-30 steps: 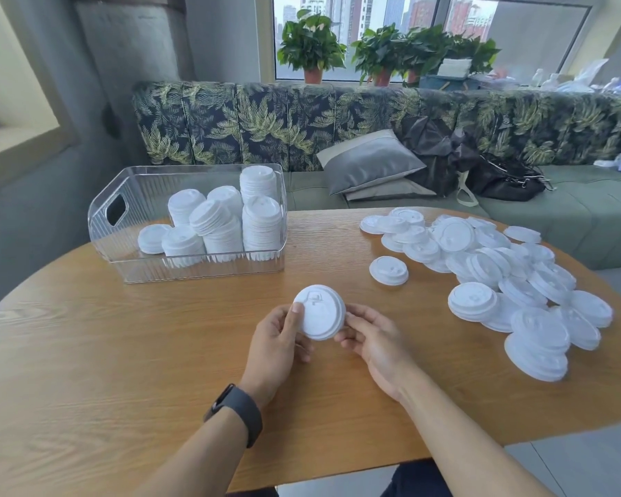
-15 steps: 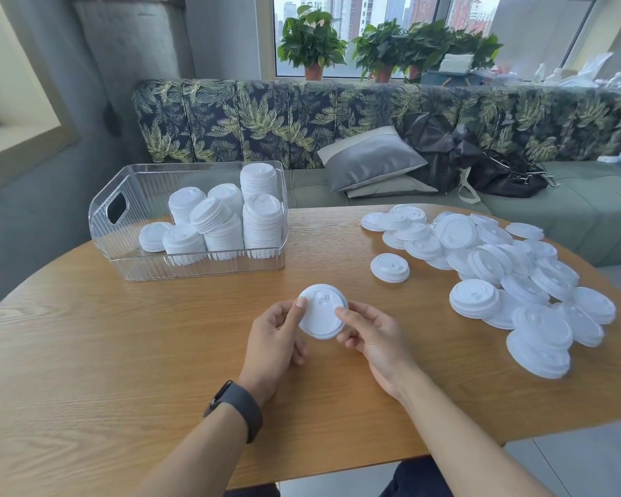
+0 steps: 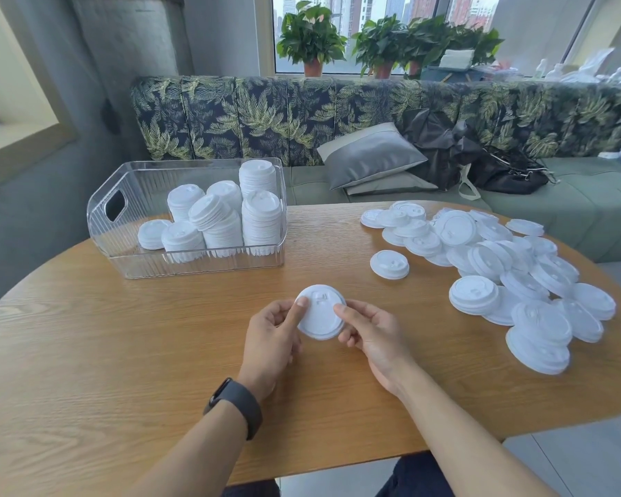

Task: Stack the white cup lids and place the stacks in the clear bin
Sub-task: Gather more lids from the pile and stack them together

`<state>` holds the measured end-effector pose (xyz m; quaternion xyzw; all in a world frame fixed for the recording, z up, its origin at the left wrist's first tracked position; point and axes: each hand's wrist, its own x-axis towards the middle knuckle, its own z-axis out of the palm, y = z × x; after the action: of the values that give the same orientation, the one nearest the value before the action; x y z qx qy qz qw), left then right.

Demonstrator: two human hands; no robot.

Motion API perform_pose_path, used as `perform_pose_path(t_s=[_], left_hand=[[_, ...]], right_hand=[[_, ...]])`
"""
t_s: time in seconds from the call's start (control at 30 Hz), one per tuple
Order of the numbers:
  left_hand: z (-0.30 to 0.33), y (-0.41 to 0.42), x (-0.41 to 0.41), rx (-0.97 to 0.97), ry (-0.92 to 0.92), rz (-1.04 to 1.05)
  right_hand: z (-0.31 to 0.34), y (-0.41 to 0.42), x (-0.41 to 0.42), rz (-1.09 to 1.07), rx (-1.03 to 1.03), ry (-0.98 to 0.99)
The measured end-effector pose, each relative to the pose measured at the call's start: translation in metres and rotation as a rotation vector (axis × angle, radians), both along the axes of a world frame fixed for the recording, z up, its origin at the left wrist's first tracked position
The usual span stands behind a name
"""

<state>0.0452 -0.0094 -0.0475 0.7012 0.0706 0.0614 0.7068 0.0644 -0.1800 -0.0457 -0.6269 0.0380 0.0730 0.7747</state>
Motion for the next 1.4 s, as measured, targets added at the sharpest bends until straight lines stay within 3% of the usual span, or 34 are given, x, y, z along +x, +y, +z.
perform_pose_path(t_s=[0.8, 0.97, 1.13, 1.27, 1.4], left_hand=[[-0.004, -0.001, 0.004, 0.075, 0.025, -0.057], [-0.009, 0.0, 0.017, 0.012, 0.054, -0.038], [-0.01, -0.006, 0.029, -0.029, 0.08, -0.023], [-0.01, -0.012, 0.044, -0.017, 0.076, -0.017], [-0.011, -0.016, 0.063, 0.009, 0.079, -0.027]], right_hand=[[-0.007, 0.002, 0.006, -0.116, 0.057, 0.019], [-0.008, 0.002, 0.006, -0.232, -0.088, -0.04], [-0.015, -0.017, 0.017, -0.441, -0.447, -0.19], [-0.021, -0.038, 0.034, -0.422, -0.744, -0.277], [-0.024, -0.049, 0.057, -0.421, -0.984, -0.232]])
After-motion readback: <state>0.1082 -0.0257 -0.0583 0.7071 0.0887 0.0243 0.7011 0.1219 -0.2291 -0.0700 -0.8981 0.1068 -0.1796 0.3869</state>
